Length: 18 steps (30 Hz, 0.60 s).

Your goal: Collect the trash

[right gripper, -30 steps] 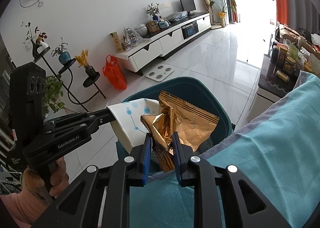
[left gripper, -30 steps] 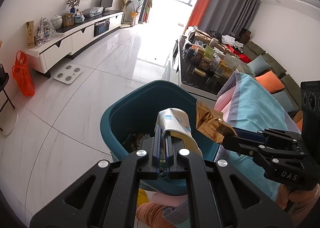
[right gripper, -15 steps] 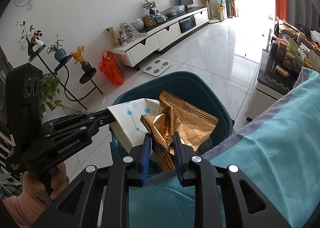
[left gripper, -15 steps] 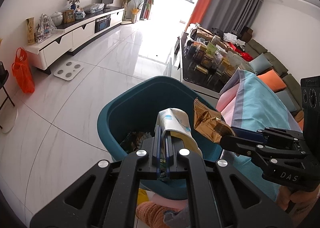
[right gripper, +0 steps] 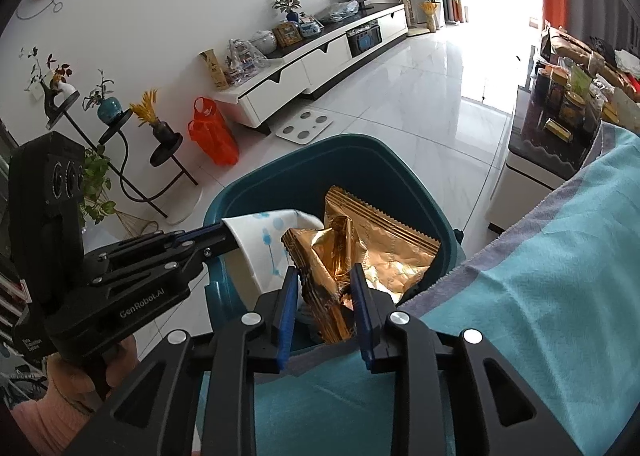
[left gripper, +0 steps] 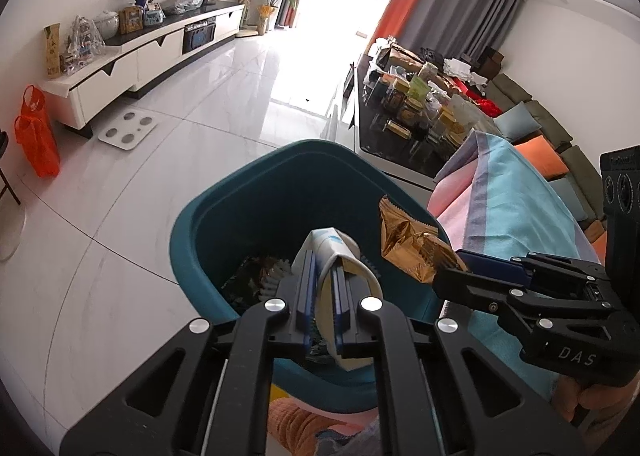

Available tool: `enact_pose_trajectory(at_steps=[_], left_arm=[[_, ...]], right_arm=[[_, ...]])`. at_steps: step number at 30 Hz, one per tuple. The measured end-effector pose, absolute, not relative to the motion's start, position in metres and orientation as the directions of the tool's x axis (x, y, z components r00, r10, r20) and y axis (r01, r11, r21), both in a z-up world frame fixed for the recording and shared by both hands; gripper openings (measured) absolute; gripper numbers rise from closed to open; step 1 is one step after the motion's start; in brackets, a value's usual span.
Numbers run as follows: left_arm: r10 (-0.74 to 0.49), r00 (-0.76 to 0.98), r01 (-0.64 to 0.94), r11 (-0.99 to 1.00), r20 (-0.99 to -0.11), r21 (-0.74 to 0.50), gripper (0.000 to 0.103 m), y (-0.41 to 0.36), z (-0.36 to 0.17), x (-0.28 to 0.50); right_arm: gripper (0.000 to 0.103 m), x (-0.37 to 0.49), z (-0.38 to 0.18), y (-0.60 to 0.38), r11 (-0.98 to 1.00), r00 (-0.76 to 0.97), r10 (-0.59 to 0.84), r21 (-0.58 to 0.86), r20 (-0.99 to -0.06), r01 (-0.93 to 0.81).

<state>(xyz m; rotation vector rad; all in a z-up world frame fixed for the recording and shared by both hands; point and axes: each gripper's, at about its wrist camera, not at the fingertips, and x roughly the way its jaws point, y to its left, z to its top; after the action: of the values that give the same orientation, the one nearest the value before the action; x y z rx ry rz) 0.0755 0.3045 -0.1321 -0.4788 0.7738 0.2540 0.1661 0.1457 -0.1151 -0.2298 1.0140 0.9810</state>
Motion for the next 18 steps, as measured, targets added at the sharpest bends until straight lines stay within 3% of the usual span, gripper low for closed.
enact_pose_trajectory(at_steps=[5, 7, 11, 13, 15, 18], left_arm=[[0.016, 0.689, -0.381, 0.858, -0.724, -0.344, 0.011, 0.303, -0.138, 0.083], [0.006, 0.689, -0.381, 0.853, -0.725, -0.356, 0.021, 0.304, -0.140, 0.084], [-0.002, 0.690, -0.381, 0.849, -0.724, -0.365, 0.031, 0.303, -0.142, 0.086], [-0.003, 0.693, -0.379, 0.849, -0.721, -0.368, 0.047, 0.302, -0.141, 0.084], [0.003, 0.696, -0.378, 0.852, -0.718, -0.363, 0.050, 0.300, -0.139, 0.081], [0.025, 0.714, -0.367, 0.865, -0.700, -0.343, 0.060, 0.293, -0.129, 0.073]], right_arm=[[0.028, 0.167, -0.116, 0.146, 0.578, 0.161, 0.581, 0.265, -0.798, -0.772], [0.029, 0.168, -0.117, 0.144, 0.580, 0.160, 0.584, 0.271, -0.796, -0.768], [0.029, 0.170, -0.116, 0.139, 0.582, 0.159, 0.595, 0.286, -0.788, -0.761], [0.031, 0.170, -0.115, 0.136, 0.584, 0.164, 0.604, 0.294, -0.780, -0.756], [0.031, 0.170, -0.114, 0.131, 0.584, 0.170, 0.612, 0.296, -0.773, -0.756], [0.042, 0.166, -0.109, 0.121, 0.590, 0.190, 0.622, 0.295, -0.759, -0.752]])
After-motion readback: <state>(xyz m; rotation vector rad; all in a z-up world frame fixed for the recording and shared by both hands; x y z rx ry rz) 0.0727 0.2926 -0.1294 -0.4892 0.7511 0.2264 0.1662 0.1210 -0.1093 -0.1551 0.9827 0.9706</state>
